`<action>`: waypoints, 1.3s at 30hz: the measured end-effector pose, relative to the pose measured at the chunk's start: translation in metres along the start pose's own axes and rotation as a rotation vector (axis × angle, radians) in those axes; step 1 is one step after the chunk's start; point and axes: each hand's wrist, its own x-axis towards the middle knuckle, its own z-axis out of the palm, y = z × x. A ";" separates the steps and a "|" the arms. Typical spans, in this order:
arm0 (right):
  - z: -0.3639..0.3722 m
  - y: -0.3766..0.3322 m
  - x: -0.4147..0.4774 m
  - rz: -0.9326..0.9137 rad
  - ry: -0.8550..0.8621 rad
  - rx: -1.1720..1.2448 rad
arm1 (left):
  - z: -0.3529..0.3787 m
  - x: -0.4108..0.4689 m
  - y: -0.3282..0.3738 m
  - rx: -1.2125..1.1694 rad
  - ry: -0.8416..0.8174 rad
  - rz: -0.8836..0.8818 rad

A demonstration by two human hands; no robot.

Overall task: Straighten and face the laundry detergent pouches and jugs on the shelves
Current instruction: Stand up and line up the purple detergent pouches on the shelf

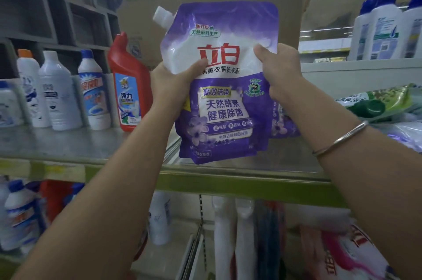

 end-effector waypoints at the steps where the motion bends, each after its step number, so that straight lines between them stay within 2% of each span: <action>1: -0.002 0.000 0.002 -0.008 -0.036 -0.009 | -0.001 0.002 -0.002 -0.001 0.000 0.020; 5: -0.009 -0.001 0.007 -0.012 -0.168 0.064 | -0.002 0.010 -0.002 -0.034 0.002 0.052; 14: 0.002 0.000 0.006 -0.047 -0.275 0.087 | -0.019 0.032 -0.004 0.049 0.022 0.166; 21: 0.017 -0.002 0.008 -0.030 -0.433 -0.087 | -0.049 0.046 -0.010 0.192 0.119 0.263; 26: 0.011 0.011 0.010 0.000 -0.457 -0.199 | -0.067 0.053 -0.010 0.248 0.172 0.262; 28: 0.003 0.020 0.014 0.000 -0.422 -0.329 | -0.075 0.054 -0.007 0.252 0.172 0.254; 32: -0.017 0.034 0.028 -0.175 -0.165 -0.970 | -0.104 0.064 -0.007 0.310 0.195 0.250; 35: -0.022 0.033 0.032 -0.344 -0.056 -1.178 | -0.120 0.075 -0.011 0.304 0.196 0.187; 37: -0.017 0.029 0.038 -0.423 -0.094 -1.272 | -0.122 0.078 -0.013 0.326 0.186 0.158; 39: -0.010 0.026 0.046 -0.353 -0.231 -1.361 | -0.116 0.079 -0.016 0.458 0.238 0.210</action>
